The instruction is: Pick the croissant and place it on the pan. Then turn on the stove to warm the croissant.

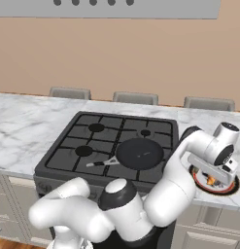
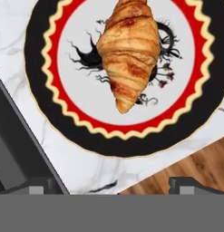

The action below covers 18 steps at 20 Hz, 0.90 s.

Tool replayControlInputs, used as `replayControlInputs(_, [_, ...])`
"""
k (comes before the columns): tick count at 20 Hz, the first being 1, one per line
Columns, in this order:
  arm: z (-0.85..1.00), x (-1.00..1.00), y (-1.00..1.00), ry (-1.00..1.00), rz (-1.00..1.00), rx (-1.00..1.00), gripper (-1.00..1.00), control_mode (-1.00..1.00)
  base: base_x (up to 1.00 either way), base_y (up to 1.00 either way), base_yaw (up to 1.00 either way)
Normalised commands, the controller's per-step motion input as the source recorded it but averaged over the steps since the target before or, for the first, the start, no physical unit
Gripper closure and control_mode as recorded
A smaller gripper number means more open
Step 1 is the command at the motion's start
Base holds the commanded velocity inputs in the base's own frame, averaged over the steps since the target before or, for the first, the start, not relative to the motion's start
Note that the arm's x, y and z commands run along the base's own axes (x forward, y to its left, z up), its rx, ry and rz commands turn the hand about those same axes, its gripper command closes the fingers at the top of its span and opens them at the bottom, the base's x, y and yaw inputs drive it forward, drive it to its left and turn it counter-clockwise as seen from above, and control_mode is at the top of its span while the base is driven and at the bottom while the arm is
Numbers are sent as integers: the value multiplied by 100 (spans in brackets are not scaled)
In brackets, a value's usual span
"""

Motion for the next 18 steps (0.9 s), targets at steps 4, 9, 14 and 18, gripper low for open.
replayControlInputs(4, [-4,3,-3,0,0,2,-100,-100,0,0,0])
replayControlInputs(9, [0,7,-10,0,0,3,-100,-100,0,0,0])
replayControlInputs(14, [-1,7,-12,0,0,3,-100,-100,0,0,0])
replayControlInputs(18, [-3,9,-11,0,0,3,-100,-100,0,0,0])
